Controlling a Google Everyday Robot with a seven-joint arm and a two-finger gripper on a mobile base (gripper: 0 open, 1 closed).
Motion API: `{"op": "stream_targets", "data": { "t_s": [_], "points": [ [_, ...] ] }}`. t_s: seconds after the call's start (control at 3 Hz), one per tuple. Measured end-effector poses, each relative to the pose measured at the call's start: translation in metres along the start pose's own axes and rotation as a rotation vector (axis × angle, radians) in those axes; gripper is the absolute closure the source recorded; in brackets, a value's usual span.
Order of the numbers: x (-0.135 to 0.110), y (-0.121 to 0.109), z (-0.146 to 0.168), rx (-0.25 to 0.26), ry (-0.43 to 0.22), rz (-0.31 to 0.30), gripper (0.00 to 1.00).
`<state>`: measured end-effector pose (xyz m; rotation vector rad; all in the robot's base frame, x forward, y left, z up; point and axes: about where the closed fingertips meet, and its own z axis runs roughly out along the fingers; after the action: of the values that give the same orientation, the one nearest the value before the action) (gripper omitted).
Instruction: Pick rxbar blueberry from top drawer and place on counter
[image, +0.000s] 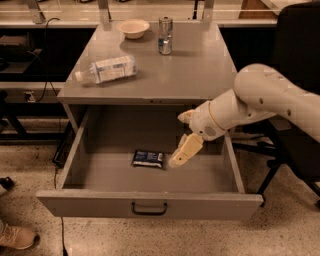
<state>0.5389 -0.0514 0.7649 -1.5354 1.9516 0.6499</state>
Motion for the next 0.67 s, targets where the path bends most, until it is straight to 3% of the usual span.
{"op": "stream_targets", "data": {
  "t_s": [0.67],
  "points": [
    [0.009,-0.023,0.075,0.073,-0.087,-0.006,0.00]
  ]
}}
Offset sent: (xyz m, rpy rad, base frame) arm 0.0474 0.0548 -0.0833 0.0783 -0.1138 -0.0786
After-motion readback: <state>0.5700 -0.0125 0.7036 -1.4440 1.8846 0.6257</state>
